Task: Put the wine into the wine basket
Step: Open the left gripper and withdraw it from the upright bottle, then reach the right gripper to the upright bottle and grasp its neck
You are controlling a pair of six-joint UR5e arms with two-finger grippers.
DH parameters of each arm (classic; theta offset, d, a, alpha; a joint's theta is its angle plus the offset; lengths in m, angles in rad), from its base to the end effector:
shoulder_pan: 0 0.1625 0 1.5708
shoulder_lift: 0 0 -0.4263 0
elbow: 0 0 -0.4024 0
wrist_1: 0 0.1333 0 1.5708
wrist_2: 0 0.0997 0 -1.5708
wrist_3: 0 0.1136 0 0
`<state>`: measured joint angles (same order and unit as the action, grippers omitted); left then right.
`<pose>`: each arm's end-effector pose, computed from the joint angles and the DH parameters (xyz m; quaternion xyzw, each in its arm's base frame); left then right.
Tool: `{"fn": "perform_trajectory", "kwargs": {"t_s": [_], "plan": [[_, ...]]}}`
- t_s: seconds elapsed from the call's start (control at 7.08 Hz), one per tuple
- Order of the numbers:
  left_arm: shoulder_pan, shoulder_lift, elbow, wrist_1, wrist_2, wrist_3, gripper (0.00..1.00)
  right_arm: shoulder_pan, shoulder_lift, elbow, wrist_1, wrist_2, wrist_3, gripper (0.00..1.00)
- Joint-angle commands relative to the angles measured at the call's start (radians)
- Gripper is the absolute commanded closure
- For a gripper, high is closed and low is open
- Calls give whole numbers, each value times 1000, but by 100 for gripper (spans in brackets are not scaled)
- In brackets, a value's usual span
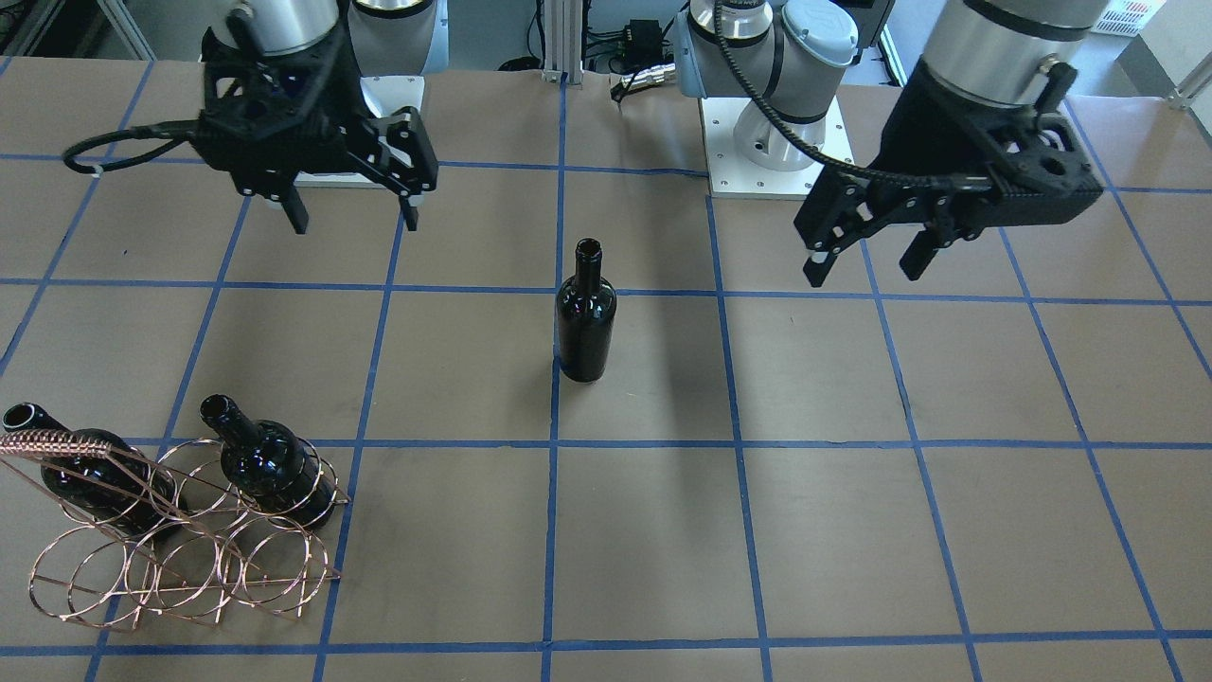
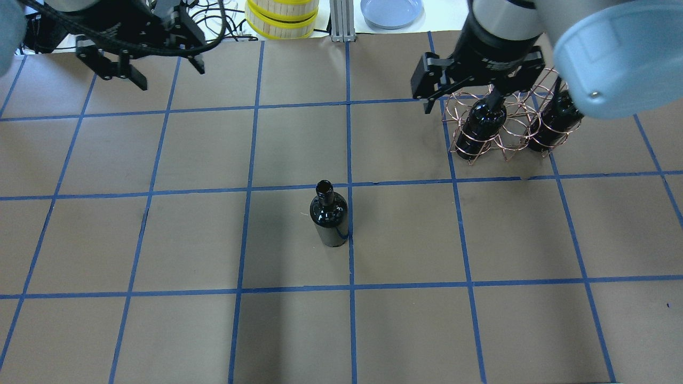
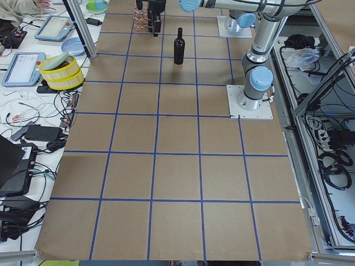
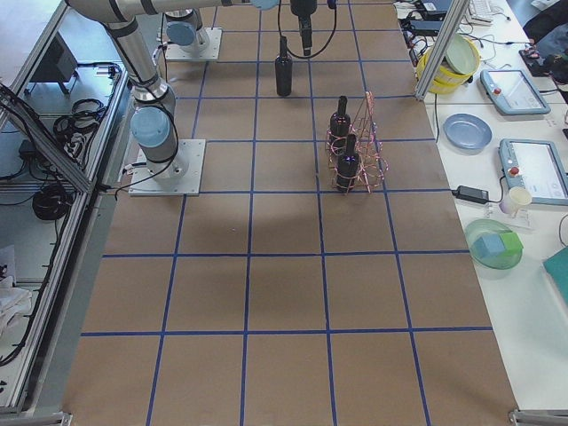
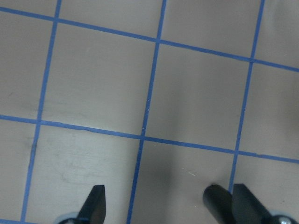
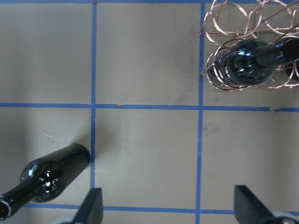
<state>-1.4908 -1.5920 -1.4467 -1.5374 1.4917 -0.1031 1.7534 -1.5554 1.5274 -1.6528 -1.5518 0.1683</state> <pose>-0.1000 -0.5332 0.5314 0.0885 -0.9930 0.0676 0.0402 0.2277 -0.4871 0.4981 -0.0077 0.9984 -0.0525 0.0189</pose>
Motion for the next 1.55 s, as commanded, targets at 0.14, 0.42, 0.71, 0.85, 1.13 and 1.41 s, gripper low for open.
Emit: {"fn": "perform_trajectory", "kwargs": {"t_s": [0.14,0.42,0.71,0.85,1.13,1.41], "plan": [[24,46,-26,-93,27,62,0,193,113,-53,-43,-7,268,0],[3,62,-58,-105,27,68,0,306,223,-116,-48,-27,373,0],[0,90,-58,-107,27,71,0,336,245,-104,-58,-25,398,0],[-2,92,-63,-105,27,71,0,340,242,-81,-42,-28,399,0],[-3,104,-67,-127,29,97,0,344,248,34,-138,-28,399,0],[-5,122,-102,-139,48,98,0,344,253,51,-147,-25,399,0]]}}
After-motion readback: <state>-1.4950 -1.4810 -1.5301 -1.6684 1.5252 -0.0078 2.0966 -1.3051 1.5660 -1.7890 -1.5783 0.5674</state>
